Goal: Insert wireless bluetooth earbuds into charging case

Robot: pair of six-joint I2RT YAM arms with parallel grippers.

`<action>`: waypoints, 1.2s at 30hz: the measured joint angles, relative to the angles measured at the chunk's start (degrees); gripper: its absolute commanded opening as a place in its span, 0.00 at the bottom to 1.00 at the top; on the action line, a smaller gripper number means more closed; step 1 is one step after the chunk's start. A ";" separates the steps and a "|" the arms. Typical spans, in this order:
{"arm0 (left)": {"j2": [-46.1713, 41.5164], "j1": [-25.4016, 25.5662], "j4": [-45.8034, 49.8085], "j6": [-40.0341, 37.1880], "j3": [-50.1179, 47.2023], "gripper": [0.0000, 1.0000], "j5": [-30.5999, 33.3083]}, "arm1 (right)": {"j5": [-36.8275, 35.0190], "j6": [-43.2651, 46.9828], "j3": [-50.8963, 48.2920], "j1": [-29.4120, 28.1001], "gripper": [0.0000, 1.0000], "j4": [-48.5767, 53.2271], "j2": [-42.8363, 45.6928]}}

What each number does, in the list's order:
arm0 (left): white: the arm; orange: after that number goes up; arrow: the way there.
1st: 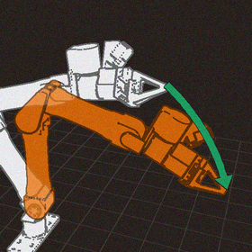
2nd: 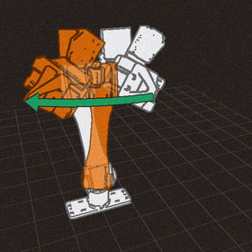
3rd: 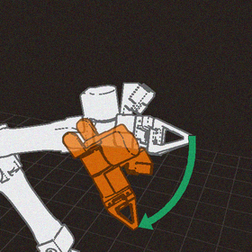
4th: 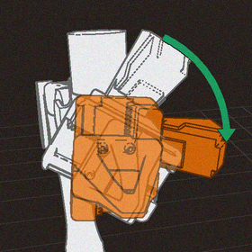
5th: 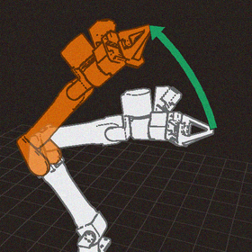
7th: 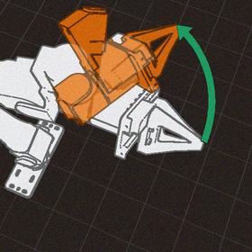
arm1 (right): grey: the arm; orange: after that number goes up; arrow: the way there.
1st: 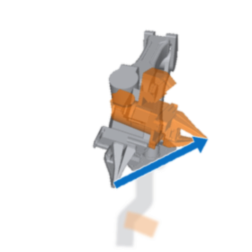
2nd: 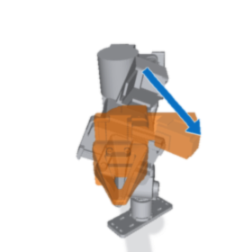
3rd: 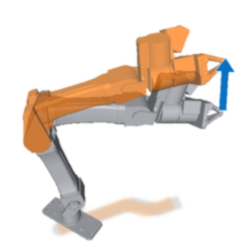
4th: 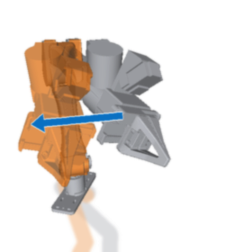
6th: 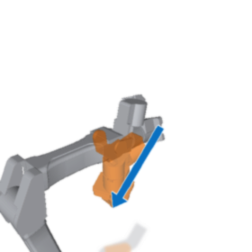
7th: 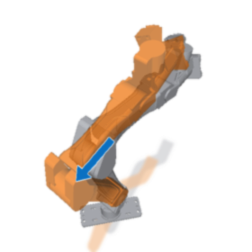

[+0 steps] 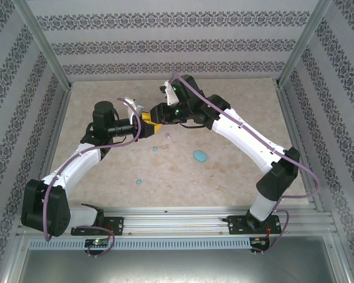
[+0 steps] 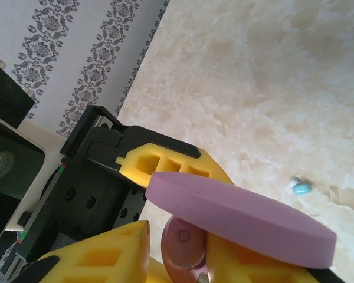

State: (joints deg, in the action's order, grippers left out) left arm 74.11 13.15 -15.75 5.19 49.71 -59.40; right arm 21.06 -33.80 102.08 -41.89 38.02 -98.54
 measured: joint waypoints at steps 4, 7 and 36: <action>0.00 0.00 0.00 0.00 0.00 0.00 0.09 | -0.04 0.28 0.59 0.00 0.32 0.63 -0.31; 0.00 0.00 -0.02 0.00 0.00 0.00 0.09 | -0.04 0.81 1.18 0.00 0.33 1.25 -0.46; -2.75 0.00 -0.44 -0.26 -1.07 0.00 0.96 | 2.78 -0.72 0.87 10.73 0.30 4.63 8.63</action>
State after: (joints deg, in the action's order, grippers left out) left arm 71.35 13.15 -16.19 4.93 48.64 -58.43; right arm 23.83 -34.52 102.96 -31.16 42.65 -89.91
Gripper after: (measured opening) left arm 0.369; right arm 0.296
